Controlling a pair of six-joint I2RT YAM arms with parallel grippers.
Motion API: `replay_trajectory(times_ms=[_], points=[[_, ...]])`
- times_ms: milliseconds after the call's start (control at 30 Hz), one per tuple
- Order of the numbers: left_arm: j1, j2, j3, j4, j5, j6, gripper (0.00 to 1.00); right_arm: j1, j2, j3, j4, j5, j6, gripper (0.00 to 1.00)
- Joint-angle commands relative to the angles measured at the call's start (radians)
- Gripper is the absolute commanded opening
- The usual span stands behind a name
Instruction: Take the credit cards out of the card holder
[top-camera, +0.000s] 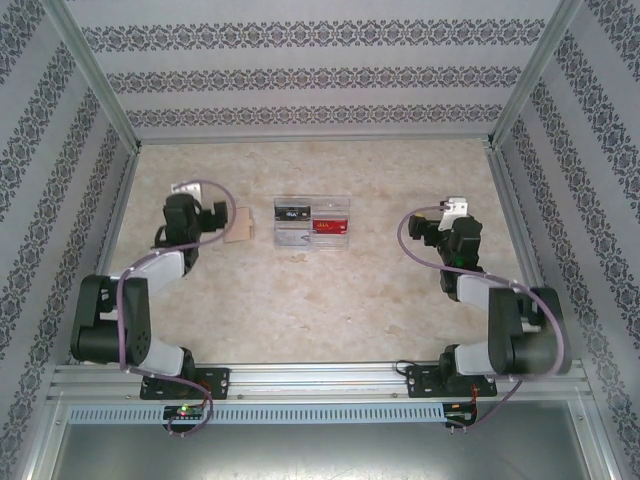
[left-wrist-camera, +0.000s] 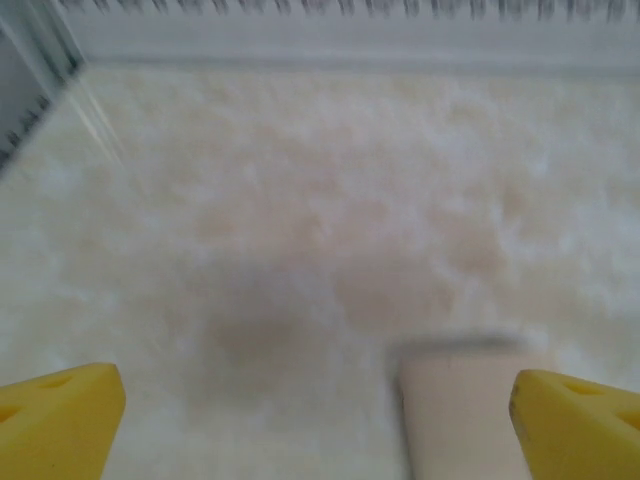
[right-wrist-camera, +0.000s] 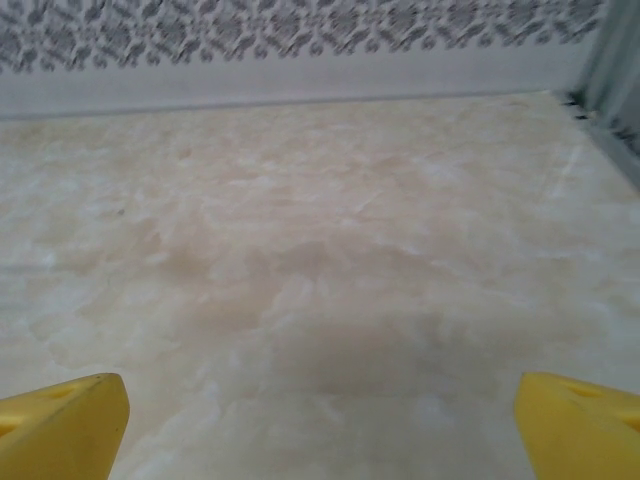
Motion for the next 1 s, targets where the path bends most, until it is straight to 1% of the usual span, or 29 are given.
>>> replay_trajectory(times_ms=[0,67,100,133,233,267,333,400,500,567,767,867,967], points=[[0.007,-0.059,0.165,-0.384,-0.087,-0.154,0.99,-0.001,-0.126,0.067,-0.215,0.160,0.153,0.98],[0.010,-0.047,0.267,-0.540,-0.134,-0.299,0.99,-0.005,-0.189,0.089,-0.304,0.219,0.306,0.98],[0.013,-0.033,0.308,-0.600,-0.107,-0.327,0.99,-0.010,-0.217,0.097,-0.340,0.223,0.372,0.98],[0.013,-0.010,0.354,-0.655,-0.077,-0.340,1.00,-0.018,-0.242,0.096,-0.347,0.203,0.421,0.98],[0.007,0.047,0.442,-0.777,0.025,-0.401,1.00,-0.037,-0.291,0.101,-0.350,0.074,0.485,0.98],[-0.002,0.062,0.453,-0.795,0.045,-0.408,1.00,-0.037,-0.298,0.113,-0.365,0.054,0.490,0.98],[-0.037,0.093,0.465,-0.819,0.059,-0.403,0.98,-0.035,-0.303,0.165,-0.452,0.017,0.484,0.98],[-0.069,0.129,0.477,-0.843,0.066,-0.390,0.94,-0.033,-0.302,0.214,-0.528,-0.023,0.462,0.98],[-0.094,0.186,0.494,-0.873,0.098,-0.375,0.87,-0.030,-0.310,0.228,-0.560,-0.043,0.446,0.98],[-0.113,0.223,0.505,-0.888,0.112,-0.358,0.86,-0.025,-0.320,0.221,-0.566,-0.042,0.433,0.98],[-0.198,0.341,0.590,-0.957,0.055,-0.287,0.84,-0.017,-0.324,0.221,-0.593,-0.045,0.418,0.98],[-0.219,0.404,0.643,-0.993,0.044,-0.265,0.80,-0.016,-0.320,0.229,-0.611,-0.054,0.424,0.98],[-0.240,0.465,0.687,-1.030,0.001,-0.253,0.77,-0.012,-0.320,0.232,-0.622,-0.061,0.424,0.98]])
